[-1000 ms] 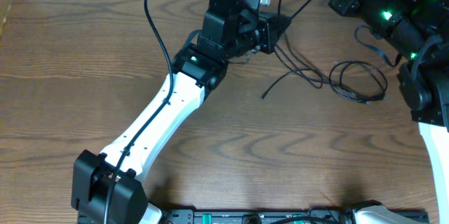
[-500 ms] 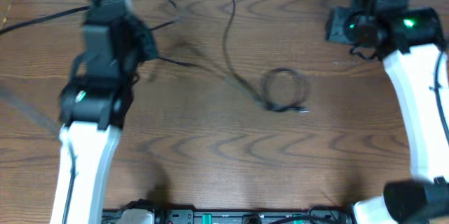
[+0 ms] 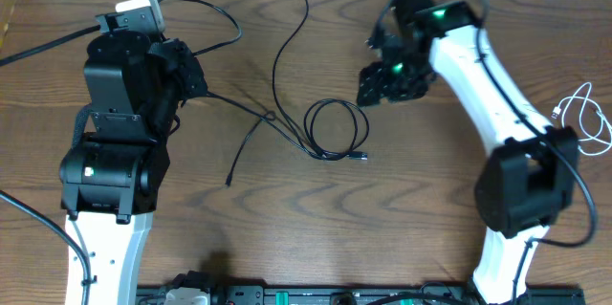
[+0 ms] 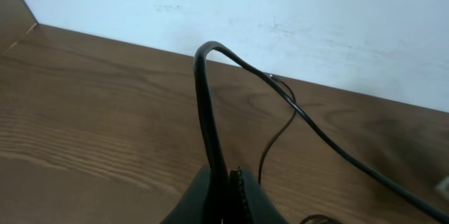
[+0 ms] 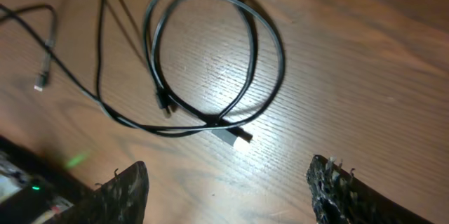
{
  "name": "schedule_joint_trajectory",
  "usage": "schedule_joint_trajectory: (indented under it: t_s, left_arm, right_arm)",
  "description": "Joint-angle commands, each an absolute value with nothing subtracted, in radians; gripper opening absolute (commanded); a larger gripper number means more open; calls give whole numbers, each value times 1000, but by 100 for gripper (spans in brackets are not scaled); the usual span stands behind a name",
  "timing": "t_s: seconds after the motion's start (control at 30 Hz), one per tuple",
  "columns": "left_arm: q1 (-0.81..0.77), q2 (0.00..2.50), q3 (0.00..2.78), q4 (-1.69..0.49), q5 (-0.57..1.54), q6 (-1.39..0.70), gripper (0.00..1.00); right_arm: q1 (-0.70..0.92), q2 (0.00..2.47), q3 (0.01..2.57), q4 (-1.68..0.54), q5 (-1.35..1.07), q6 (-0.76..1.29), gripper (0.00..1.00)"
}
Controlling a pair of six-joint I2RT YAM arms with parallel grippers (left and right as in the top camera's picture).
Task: Untangle cables
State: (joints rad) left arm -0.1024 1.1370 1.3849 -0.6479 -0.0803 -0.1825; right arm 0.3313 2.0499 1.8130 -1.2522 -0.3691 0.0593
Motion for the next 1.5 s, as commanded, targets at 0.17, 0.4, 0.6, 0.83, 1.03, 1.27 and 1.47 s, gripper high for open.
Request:
schedule_joint_trajectory:
  t_s: [0.17, 0.4, 0.6, 0.83, 1.03, 1.27, 1.47]
  left_arm:
    - [-100, 1136, 1398, -647, -102, -176, 7]
    - [-100, 1136, 1398, -648, -102, -176, 7]
    - [-100, 1136, 1398, -647, -104, -176, 7]
    - [-100, 1131, 1398, -647, -165, -164, 7]
    - [-100, 1128, 1398, -647, -170, -164, 7]
    - [-12, 1105, 1398, -581, -418, -120, 8]
    - [199, 1076, 1398, -530, -324, -155, 7]
  right_arm:
    - [454, 2195, 1818, -1237, -142, 65, 69]
    - [519, 2245, 1815, -1155, 34, 211, 66]
    - [546, 2245, 1792, -1110, 54, 278, 63]
    - [551, 2246, 1669, -1002, 54, 336, 59]
    - [541, 2238, 1670, -1005, 91, 336, 1]
    - [338, 2119, 1717, -1076, 114, 348, 1]
    - [107, 1932, 1717, -1099, 95, 329, 1]
